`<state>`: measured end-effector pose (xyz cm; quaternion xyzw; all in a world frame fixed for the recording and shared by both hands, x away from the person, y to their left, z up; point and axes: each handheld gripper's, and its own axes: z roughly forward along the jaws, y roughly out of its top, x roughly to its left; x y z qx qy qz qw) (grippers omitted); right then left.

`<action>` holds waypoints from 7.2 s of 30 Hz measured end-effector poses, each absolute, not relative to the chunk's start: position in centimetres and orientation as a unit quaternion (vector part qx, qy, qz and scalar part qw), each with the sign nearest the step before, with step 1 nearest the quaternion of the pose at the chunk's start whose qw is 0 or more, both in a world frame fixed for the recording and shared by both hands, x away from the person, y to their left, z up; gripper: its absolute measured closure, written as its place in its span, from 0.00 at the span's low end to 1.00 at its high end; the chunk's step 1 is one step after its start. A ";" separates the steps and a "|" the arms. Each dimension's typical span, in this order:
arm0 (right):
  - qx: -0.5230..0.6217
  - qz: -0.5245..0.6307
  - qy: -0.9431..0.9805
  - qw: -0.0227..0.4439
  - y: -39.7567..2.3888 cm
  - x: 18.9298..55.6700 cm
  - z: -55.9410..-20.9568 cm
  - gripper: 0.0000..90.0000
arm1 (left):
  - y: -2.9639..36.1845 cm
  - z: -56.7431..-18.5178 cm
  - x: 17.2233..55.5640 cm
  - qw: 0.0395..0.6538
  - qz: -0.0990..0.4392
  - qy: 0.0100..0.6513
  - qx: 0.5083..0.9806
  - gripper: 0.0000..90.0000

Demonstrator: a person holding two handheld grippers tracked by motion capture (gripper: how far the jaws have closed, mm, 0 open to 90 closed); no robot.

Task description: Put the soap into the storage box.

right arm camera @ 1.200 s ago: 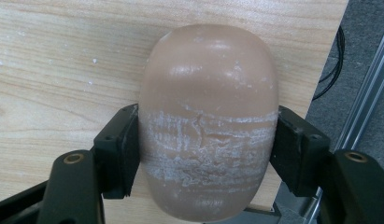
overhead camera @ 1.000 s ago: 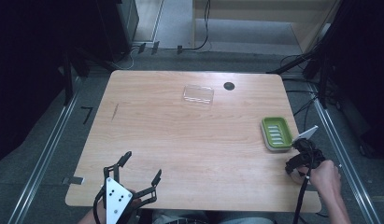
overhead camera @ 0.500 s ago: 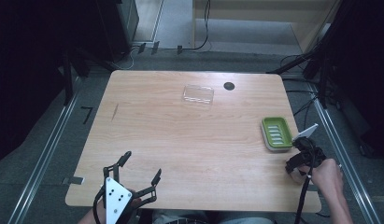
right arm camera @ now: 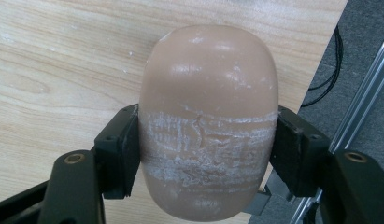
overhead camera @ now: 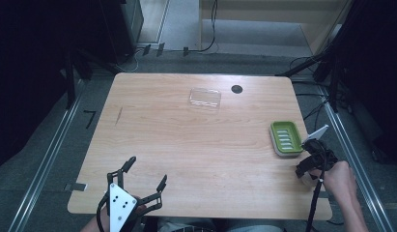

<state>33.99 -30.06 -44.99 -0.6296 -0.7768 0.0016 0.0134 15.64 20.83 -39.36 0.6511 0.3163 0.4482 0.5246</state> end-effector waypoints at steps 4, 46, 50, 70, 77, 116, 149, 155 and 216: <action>-0.626 0.000 -0.780 0.012 -30.0 34.2 -44.5 0.37 | 20.8 -39.4 15.7 0.524 0.448 0.317 0.651 0.11; -0.607 -0.010 -0.794 0.009 -28.1 36.5 -42.2 0.37 | 20.9 -39.4 15.8 0.525 0.446 0.317 0.652 0.11; -0.608 -0.012 -0.794 0.007 -28.0 36.8 -41.9 0.37 | 20.9 -39.4 15.8 0.525 0.446 0.316 0.652 0.11; -0.601 -0.024 -0.799 0.004 -27.3 38.6 -40.9 0.37 | 20.9 -39.4 15.8 0.524 0.446 0.316 0.653 0.11; -0.598 -0.024 -0.801 0.004 -26.9 39.3 -40.7 0.37 | 20.8 -39.4 15.8 0.524 0.445 0.316 0.653 0.11; -0.596 -0.037 -0.802 -0.010 -26.2 42.5 -39.9 0.37 | 20.9 -39.4 15.8 0.524 0.445 0.317 0.653 0.11; -0.606 -0.042 -0.794 -0.009 -25.9 45.0 -40.6 0.37 | 20.9 -39.4 15.8 0.524 0.446 0.316 0.653 0.11; -0.607 -0.041 -0.794 -0.011 -25.8 45.2 -41.0 0.37 | 20.9 -39.4 15.8 0.524 0.446 0.316 0.653 0.11; -0.658 -0.036 -0.752 -0.001 -26.7 46.3 -45.0 0.37 | 20.9 -39.4 15.8 0.525 0.445 0.314 0.654 0.11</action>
